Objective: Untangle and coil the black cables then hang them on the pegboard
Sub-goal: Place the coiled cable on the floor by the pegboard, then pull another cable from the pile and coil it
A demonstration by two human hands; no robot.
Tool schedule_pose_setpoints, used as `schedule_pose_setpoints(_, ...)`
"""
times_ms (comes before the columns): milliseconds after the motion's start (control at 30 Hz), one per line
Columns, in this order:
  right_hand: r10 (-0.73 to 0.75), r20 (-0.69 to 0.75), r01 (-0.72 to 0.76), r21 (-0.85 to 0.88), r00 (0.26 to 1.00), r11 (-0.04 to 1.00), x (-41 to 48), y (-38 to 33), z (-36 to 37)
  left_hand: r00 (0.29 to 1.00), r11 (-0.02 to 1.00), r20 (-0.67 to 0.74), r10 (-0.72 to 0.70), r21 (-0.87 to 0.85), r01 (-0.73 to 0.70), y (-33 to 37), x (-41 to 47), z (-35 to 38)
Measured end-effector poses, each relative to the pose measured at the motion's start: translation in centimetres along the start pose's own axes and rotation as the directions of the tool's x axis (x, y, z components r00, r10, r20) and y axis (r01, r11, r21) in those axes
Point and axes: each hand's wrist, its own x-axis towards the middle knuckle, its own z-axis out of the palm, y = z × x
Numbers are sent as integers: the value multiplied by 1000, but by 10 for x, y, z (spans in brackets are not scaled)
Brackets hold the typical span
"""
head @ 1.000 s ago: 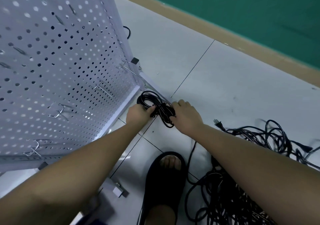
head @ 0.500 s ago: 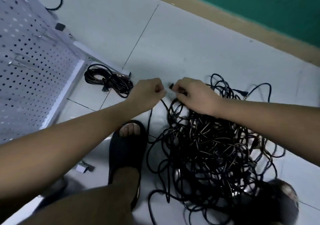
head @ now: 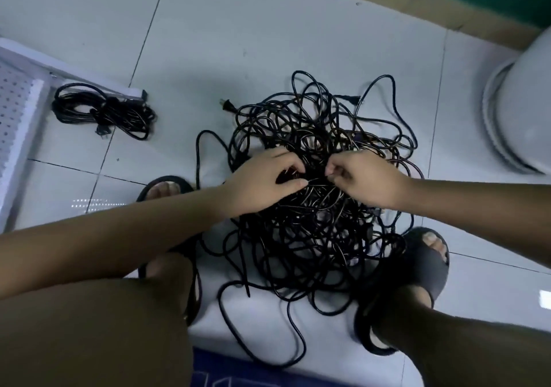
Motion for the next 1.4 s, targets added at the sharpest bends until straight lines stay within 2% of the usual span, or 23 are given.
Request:
schedule_pose_setpoints(100, -6, -93, 6, -3, 996, 1000, -26, 18, 21, 994, 987, 64, 90, 126, -98, 2, 7, 13)
schedule_pose_setpoints(233, -138, -174, 128, -66, 975, 990, -50, 13, 54, 972, 905, 130, 194, 358, -229, -8, 5, 29)
schedule_pose_setpoints(300, -233, -137, 218, -119, 963, 969, -52, 11, 67, 951, 847, 132, 278, 433, -308, -14, -2, 38)
schedule_pose_setpoints(367, -285, -93, 263, -194, 954, 945, -50, 13, 75, 943, 818, 147, 299, 470, -333, -16, -5, 42)
schedule_pose_setpoints(467, -236, 1, 227, -280, 972, 933, -45, 16, 84, 936, 755, 207, 284, 553, -351, -17, -4, 42)
schedule_pose_setpoints(567, -211, 34, 210, -333, 977, 919, -44, 18, 96, 914, 696, 276, 296, 594, -404, -26, -4, 39)
schedule_pose_setpoints(633, -206, 26, 202, -342, 978, 918, -46, 21, 103, 924, 714, 254, 286, 587, -382, -33, -4, 37)
schedule_pose_setpoints(767, -287, -72, 255, -291, 955, 922, -54, 26, 104, 981, 870, 75, 181, 454, -195, -34, 2, 35)
schedule_pose_setpoints(833, -279, -71, 251, -269, 958, 930, -51, 18, 107, 991, 915, 40, 125, 382, -131, -34, 4, 37)
schedule_pose_setpoints(900, -163, 30, 165, -287, 986, 944, -45, 6, 109, 997, 932, 40, 73, 353, -83, -34, 5, 39)
schedule_pose_setpoints(967, -51, 120, 94, -387, 991, 917, -38, -4, 112, 999, 944, 46, 22, 329, -36, -33, 5, 39)
schedule_pose_setpoints(1067, -31, 164, 114, -527, 986, 842, -31, -12, 116, 999, 950, 53, -8, 311, -9, -30, 5, 40)
schedule_pose_setpoints(1200, -45, 175, 140, -583, 984, 801, -24, -11, 117, 999, 952, 38, 9, 305, -20, -31, 2, 40)
schedule_pose_setpoints(1300, -13, 137, 86, -542, 990, 836, -23, -7, 116, 1000, 954, 26, 17, 297, -24, -31, 1, 41)
schedule_pose_setpoints(1400, 118, 64, -87, -372, 991, 924, -22, -9, 119, 999, 955, 26, 18, 295, -25, -28, 0, 40)
